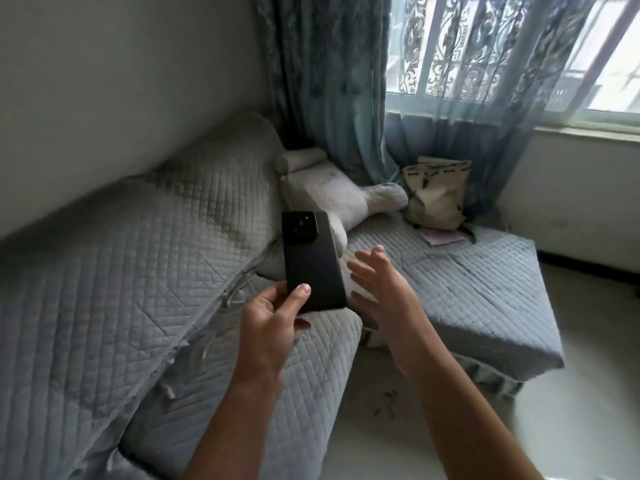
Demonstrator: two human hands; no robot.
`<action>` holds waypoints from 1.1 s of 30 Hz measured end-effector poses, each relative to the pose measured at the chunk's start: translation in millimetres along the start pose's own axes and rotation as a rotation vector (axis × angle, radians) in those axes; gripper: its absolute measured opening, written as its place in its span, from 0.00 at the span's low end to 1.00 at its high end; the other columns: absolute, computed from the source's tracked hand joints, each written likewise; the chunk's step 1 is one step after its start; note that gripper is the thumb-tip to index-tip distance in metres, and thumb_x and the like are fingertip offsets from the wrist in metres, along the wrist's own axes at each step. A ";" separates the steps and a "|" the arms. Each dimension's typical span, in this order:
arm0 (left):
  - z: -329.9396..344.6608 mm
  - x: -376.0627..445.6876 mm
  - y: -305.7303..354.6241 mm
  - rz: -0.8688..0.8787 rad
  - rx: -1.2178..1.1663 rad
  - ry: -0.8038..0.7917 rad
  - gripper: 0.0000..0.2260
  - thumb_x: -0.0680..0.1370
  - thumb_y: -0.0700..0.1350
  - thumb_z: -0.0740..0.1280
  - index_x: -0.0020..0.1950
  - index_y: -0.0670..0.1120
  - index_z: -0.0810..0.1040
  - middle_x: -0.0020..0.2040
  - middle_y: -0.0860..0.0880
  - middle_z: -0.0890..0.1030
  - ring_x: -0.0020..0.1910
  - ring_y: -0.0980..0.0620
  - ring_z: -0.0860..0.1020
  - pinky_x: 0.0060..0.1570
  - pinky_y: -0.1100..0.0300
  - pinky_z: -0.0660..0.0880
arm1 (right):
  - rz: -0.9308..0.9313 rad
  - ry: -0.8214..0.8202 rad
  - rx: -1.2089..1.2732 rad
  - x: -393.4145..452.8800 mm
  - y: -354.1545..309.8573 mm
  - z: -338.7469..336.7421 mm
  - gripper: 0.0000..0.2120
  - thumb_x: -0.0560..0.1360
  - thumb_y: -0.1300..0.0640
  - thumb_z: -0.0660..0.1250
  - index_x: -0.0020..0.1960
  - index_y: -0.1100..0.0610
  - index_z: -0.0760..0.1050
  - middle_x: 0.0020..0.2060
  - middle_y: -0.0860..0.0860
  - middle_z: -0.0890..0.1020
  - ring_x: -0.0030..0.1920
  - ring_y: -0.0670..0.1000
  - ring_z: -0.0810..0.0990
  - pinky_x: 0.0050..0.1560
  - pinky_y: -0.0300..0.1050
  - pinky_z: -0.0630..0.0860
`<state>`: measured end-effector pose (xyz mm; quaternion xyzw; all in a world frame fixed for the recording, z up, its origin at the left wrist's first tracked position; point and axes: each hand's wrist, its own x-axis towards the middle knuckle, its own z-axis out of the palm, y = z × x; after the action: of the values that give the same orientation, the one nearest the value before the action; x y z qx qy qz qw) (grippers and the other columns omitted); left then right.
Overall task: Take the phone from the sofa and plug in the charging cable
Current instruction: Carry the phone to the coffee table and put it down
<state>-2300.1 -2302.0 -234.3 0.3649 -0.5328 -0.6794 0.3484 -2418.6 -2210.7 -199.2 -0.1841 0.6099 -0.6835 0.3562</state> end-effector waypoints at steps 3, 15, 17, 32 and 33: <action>44.4 -18.4 4.7 -0.003 -0.030 -0.050 0.05 0.73 0.48 0.71 0.45 0.47 0.84 0.42 0.46 0.86 0.36 0.49 0.81 0.27 0.61 0.75 | -0.029 0.068 0.023 -15.5 -17.7 -42.9 0.26 0.78 0.41 0.52 0.70 0.54 0.67 0.64 0.52 0.75 0.62 0.49 0.72 0.62 0.47 0.68; 214.8 -98.4 2.3 -0.024 -0.167 -0.261 0.02 0.74 0.42 0.69 0.44 0.45 0.82 0.39 0.47 0.85 0.31 0.54 0.81 0.29 0.65 0.75 | -0.106 0.229 0.120 -79.7 -67.7 -211.6 0.27 0.80 0.45 0.50 0.74 0.57 0.61 0.70 0.56 0.70 0.70 0.54 0.68 0.69 0.51 0.64; 239.1 -107.9 -0.5 -0.033 -0.159 -0.314 0.02 0.74 0.42 0.69 0.42 0.46 0.82 0.38 0.49 0.85 0.31 0.55 0.81 0.28 0.64 0.75 | -0.123 0.256 0.134 -90.0 -72.1 -237.4 0.27 0.79 0.44 0.50 0.74 0.58 0.61 0.70 0.56 0.70 0.70 0.54 0.68 0.69 0.51 0.65; 385.4 -114.8 -22.7 -0.159 -0.142 -0.739 0.07 0.75 0.42 0.69 0.50 0.42 0.81 0.43 0.42 0.86 0.37 0.51 0.83 0.32 0.62 0.78 | -0.161 0.635 0.224 -111.8 -97.8 -365.9 0.25 0.79 0.45 0.53 0.72 0.56 0.65 0.66 0.55 0.75 0.67 0.52 0.71 0.68 0.50 0.67; 393.8 -109.1 -24.2 -0.172 -0.143 -0.757 0.07 0.75 0.42 0.69 0.51 0.41 0.81 0.43 0.41 0.86 0.37 0.50 0.83 0.32 0.62 0.79 | -0.166 0.662 0.214 -107.9 -98.6 -370.8 0.25 0.79 0.45 0.53 0.72 0.56 0.65 0.65 0.55 0.75 0.66 0.52 0.72 0.67 0.50 0.68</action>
<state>-2590.0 -2018.3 -179.0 0.1065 -0.5423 -0.8281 0.0937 -2625.7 -1873.2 -154.1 0.0369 0.6001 -0.7928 0.0998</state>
